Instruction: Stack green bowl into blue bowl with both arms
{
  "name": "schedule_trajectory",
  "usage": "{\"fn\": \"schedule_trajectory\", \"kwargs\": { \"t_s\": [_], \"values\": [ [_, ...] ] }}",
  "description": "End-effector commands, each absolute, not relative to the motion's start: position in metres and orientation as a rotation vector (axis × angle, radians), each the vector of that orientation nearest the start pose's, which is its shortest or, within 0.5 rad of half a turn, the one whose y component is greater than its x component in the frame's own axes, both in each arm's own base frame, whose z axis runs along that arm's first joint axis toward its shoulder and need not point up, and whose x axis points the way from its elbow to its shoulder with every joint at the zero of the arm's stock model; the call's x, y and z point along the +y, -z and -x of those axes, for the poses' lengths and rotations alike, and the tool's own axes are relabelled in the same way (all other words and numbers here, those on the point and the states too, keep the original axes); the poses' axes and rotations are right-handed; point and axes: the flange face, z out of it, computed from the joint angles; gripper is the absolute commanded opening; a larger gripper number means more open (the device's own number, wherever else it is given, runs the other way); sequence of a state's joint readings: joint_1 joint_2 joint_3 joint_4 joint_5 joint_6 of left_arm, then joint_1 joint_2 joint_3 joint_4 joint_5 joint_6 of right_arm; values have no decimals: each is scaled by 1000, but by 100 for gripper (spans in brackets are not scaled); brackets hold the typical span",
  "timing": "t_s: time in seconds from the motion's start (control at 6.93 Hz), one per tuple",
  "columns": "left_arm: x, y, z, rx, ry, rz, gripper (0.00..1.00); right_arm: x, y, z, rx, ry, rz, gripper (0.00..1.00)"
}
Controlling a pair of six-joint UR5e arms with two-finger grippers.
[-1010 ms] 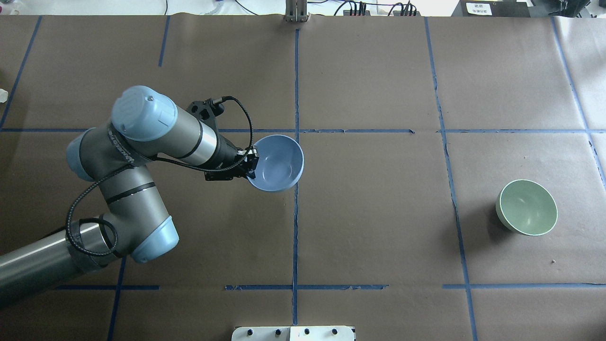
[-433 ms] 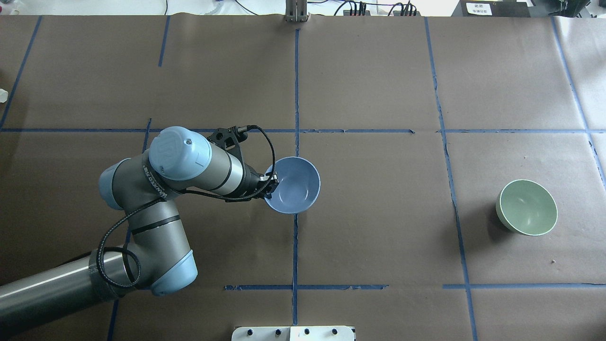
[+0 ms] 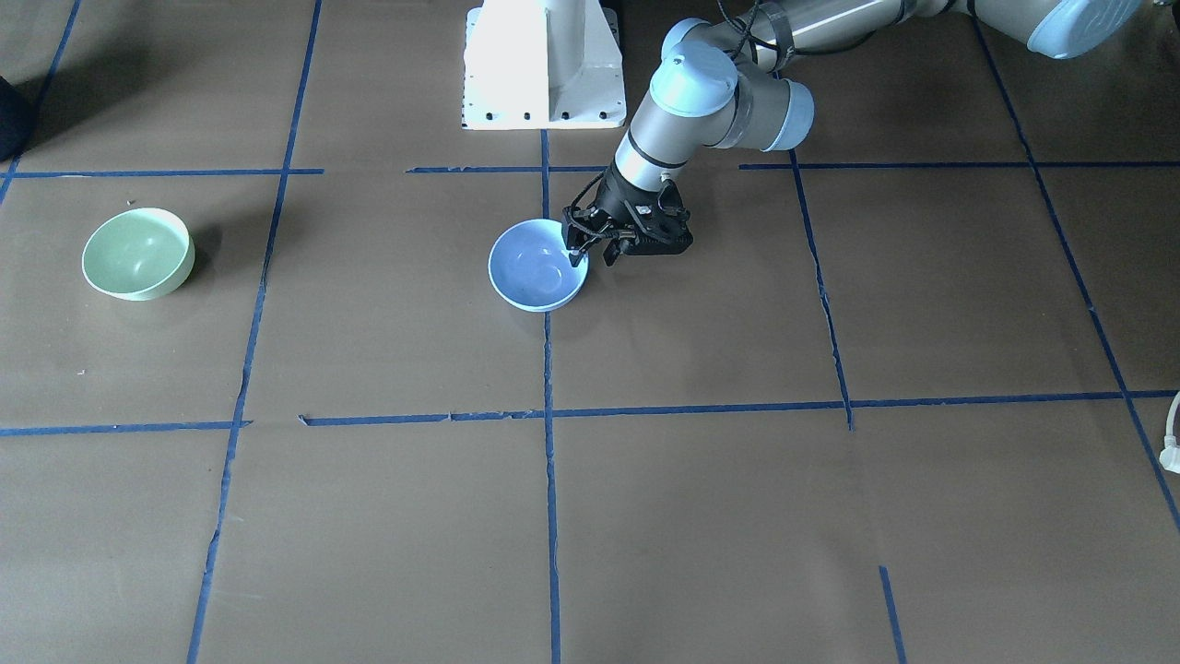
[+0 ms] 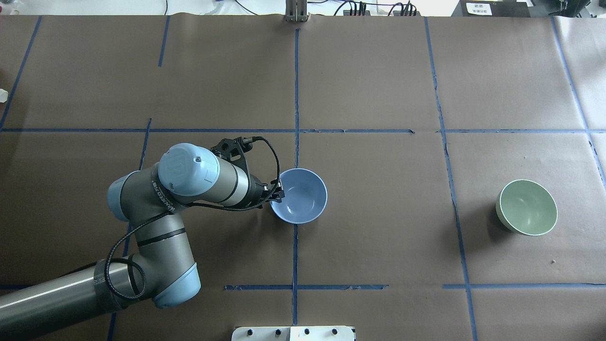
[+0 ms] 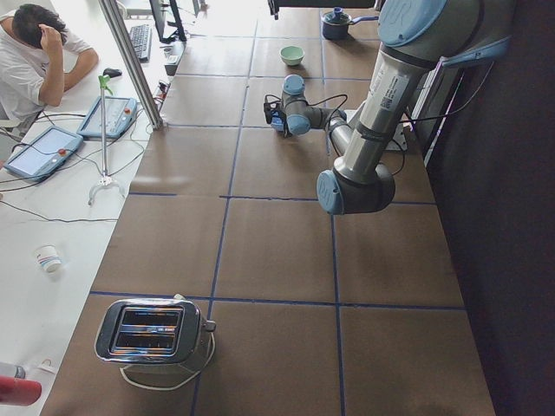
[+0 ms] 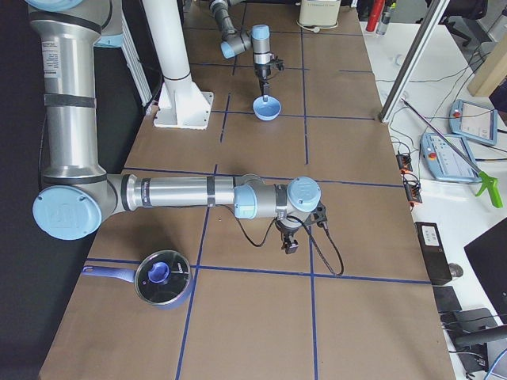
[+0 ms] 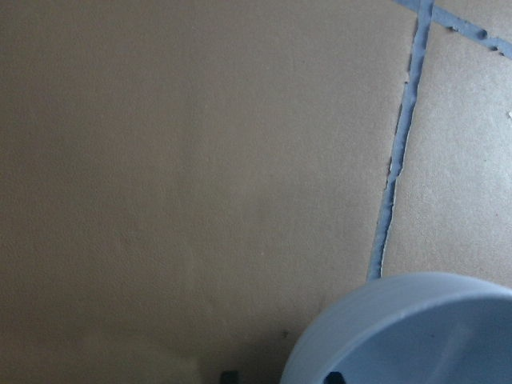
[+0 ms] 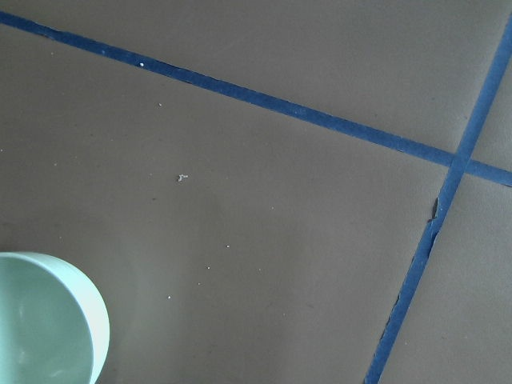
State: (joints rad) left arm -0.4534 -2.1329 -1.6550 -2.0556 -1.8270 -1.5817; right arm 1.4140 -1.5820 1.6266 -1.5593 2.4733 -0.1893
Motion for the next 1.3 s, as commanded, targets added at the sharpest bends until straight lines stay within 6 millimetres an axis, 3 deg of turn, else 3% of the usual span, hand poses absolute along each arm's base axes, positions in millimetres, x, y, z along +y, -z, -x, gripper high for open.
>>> {"fn": "schedule_trajectory", "kwargs": {
  "t_s": [0.0, 0.14, 0.29, 0.58, 0.72, 0.87, 1.15],
  "values": [
    [-397, -200, -485, 1250, 303, -104, 99, -501, -604, 30, -909, 357, -142, 100],
    [-403, -192, -462, 1274, 320, -128, 99, -493, -578, 52, -921, 293, -171, 100],
    [-405, -192, -458, 1276, 327, -131, 99, -469, -575, 80, -939, 191, -160, 100],
    [-405, -199, -461, 1262, 331, -125, 99, -432, -585, 127, -951, 27, -111, 100],
    [-404, -202, -465, 1256, 331, -120, 99, -405, -605, 126, -948, 18, -76, 100],
    [-404, -202, -465, 1256, 330, -120, 99, -389, -613, 140, -945, 58, -50, 99],
    [-405, -203, -465, 1255, 333, -120, 99, -378, -623, 161, -904, 92, -35, 99]
  ]
}}
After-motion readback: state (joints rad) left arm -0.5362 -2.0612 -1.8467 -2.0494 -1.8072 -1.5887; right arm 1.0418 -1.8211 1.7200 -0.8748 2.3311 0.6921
